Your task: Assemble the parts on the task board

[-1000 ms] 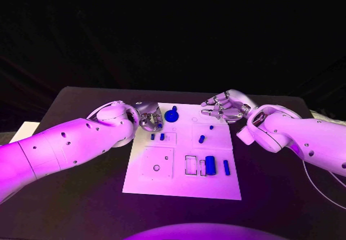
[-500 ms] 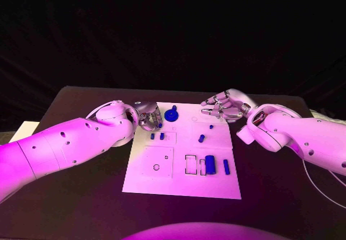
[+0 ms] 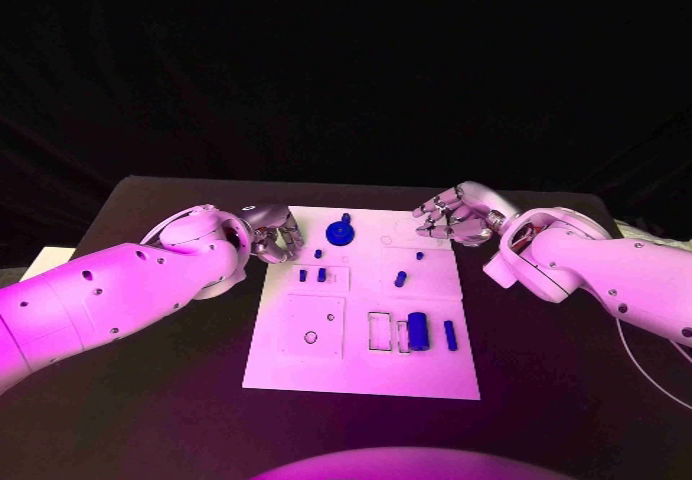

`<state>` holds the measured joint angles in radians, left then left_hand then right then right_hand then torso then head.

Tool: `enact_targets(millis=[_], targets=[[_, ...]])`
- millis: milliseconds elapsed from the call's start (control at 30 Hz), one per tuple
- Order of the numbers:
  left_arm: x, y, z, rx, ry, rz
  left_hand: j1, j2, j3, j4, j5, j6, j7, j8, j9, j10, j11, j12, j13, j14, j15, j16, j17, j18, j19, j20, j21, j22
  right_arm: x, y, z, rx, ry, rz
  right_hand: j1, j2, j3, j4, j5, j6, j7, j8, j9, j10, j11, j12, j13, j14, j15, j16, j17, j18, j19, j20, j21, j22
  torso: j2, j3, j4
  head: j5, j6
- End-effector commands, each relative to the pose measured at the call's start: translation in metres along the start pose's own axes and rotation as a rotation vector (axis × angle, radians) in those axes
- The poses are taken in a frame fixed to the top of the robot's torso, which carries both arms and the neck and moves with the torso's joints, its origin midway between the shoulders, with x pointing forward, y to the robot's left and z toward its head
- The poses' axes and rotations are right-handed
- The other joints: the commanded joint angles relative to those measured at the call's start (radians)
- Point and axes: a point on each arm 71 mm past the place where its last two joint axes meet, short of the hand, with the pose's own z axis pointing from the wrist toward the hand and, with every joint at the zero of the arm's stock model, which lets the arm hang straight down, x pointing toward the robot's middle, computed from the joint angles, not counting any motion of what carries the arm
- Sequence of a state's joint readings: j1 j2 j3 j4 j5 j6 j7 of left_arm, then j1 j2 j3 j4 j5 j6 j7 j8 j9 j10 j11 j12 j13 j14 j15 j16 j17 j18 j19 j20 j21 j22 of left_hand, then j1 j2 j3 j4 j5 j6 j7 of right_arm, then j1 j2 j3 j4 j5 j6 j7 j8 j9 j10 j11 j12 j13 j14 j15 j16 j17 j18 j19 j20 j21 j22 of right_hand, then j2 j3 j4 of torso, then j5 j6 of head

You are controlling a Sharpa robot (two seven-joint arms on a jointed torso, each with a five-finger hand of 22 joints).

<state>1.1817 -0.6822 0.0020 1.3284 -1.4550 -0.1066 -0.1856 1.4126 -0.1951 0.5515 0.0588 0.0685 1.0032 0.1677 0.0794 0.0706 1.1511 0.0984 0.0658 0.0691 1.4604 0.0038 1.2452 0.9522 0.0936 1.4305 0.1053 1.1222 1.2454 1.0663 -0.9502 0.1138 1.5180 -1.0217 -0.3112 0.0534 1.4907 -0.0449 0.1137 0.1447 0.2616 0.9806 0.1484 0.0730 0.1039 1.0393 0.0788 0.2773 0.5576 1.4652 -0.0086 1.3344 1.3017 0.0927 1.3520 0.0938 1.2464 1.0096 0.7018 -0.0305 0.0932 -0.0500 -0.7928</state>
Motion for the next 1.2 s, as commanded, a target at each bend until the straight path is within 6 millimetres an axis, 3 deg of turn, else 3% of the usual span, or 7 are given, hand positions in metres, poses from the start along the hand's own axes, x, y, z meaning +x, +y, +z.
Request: enact_targets(millis=[33,100,233,300,467,833,1200], targets=[[-0.011,0.004,-0.009,0.079,-0.105,-0.286,0.012,0.008,0.017,-0.005,-0.003,0.030,0.001,0.012,0.004,0.025,-0.002,0.017,0.005,-0.012,0.001,-0.013,-0.020,0.010,-0.013,0.000,-0.025,-0.016,0.001,-0.002,-0.002,0.007,0.032,-0.303,0.022,-0.019,0.048,-0.013,-0.016,0.044,0.009,0.003,0.001,0.037,-0.003,-0.065,-0.095,0.044,0.005,-0.013,-0.013,0.015,0.012,-0.001,0.004,0.004,0.000,0.0002,0.0015,-0.012,0.007],[-0.016,0.008,-0.014,0.104,-0.141,-0.443,0.011,0.012,0.027,-0.007,-0.003,0.046,0.003,0.018,0.004,0.027,0.000,0.020,0.005,-0.048,0.003,-0.068,-0.106,0.026,-0.049,0.001,-0.109,-0.073,0.002,0.000,-0.003,-0.001,0.039,-0.394,0.020,-0.028,0.068,-0.014,-0.027,0.059,0.004,0.004,0.002,0.050,-0.003,-0.087,-0.133,0.044,0.002,-0.019,-0.020,0.015,0.015,-0.001,0.006,0.006,0.001,-0.0001,0.0003,-0.021,0.012],[-0.022,0.016,-0.027,0.134,-0.210,-0.913,-0.009,0.017,0.022,-0.001,-0.004,0.046,0.008,0.015,-0.001,0.020,0.003,0.031,0.004,-0.153,0.008,-0.206,-0.311,0.061,-0.148,0.006,-0.311,-0.206,0.007,0.006,-0.004,-0.014,0.056,-0.600,0.003,-0.054,0.122,-0.007,-0.089,0.082,-0.012,-0.002,0.002,0.073,-0.006,-0.136,-0.222,0.044,0.000,-0.032,-0.035,0.016,0.017,-0.003,0.001,0.000,0.002,-0.0024,-0.0007,-0.043,0.023],[-0.023,0.018,-0.033,0.136,-0.236,-1.109,-0.025,0.023,0.008,0.006,-0.005,0.049,0.007,0.017,-0.001,0.023,0.002,0.041,0.006,-0.173,0.009,-0.230,-0.347,0.069,-0.171,0.008,-0.359,-0.238,0.010,0.008,-0.005,-0.011,0.065,-0.680,-0.007,-0.068,0.139,-0.002,-0.109,0.089,-0.016,-0.004,0.002,0.076,-0.007,-0.151,-0.252,0.044,0.000,-0.039,-0.043,0.015,0.017,0.000,-0.003,-0.005,0.002,-0.0033,0.0021,-0.052,0.024],[-0.022,0.020,-0.044,0.141,-0.264,-1.361,-0.041,0.031,-0.021,0.009,-0.006,0.050,0.004,0.020,-0.001,0.030,-0.002,0.063,0.011,-0.196,0.007,-0.257,-0.393,0.078,-0.194,0.007,-0.422,-0.280,0.018,0.009,-0.004,0.003,0.079,-0.814,-0.026,-0.094,0.185,0.006,-0.156,0.098,-0.027,-0.009,0.000,0.075,-0.010,-0.180,-0.321,0.043,-0.001,-0.055,-0.060,0.018,0.013,-0.001,-0.017,-0.021,0.002,-0.0032,0.0035,-0.065,0.031],[-0.022,0.021,-0.053,0.138,-0.284,-1.443,-0.043,0.035,-0.040,0.004,-0.005,0.039,0.008,0.016,-0.004,0.018,0.001,0.073,0.012,-0.213,0.009,-0.275,-0.425,0.084,-0.209,0.008,-0.470,-0.314,0.031,0.017,-0.002,-0.015,0.127,-0.860,-0.032,-0.102,0.231,0.005,-0.162,0.115,-0.032,-0.006,0.001,0.092,-0.015,-0.190,-0.368,0.044,-0.006,-0.065,-0.072,0.018,0.014,-0.003,-0.024,-0.029,0.004,-0.0007,0.0001,-0.057,0.037],[-0.021,0.019,-0.053,0.140,-0.271,-1.452,-0.041,0.037,-0.047,0.001,-0.005,0.033,0.012,0.013,-0.004,0.010,0.004,0.076,0.012,-0.216,0.011,-0.277,-0.428,0.085,-0.212,0.009,-0.484,-0.324,0.040,0.020,0.003,-0.028,0.164,-0.857,-0.040,-0.100,0.273,-0.001,-0.161,0.137,-0.039,-0.005,0.004,0.115,-0.022,-0.200,-0.405,0.045,-0.014,-0.070,-0.079,0.018,0.016,-0.010,-0.028,-0.032,0.004,-0.0003,0.0010,-0.062,0.034]])
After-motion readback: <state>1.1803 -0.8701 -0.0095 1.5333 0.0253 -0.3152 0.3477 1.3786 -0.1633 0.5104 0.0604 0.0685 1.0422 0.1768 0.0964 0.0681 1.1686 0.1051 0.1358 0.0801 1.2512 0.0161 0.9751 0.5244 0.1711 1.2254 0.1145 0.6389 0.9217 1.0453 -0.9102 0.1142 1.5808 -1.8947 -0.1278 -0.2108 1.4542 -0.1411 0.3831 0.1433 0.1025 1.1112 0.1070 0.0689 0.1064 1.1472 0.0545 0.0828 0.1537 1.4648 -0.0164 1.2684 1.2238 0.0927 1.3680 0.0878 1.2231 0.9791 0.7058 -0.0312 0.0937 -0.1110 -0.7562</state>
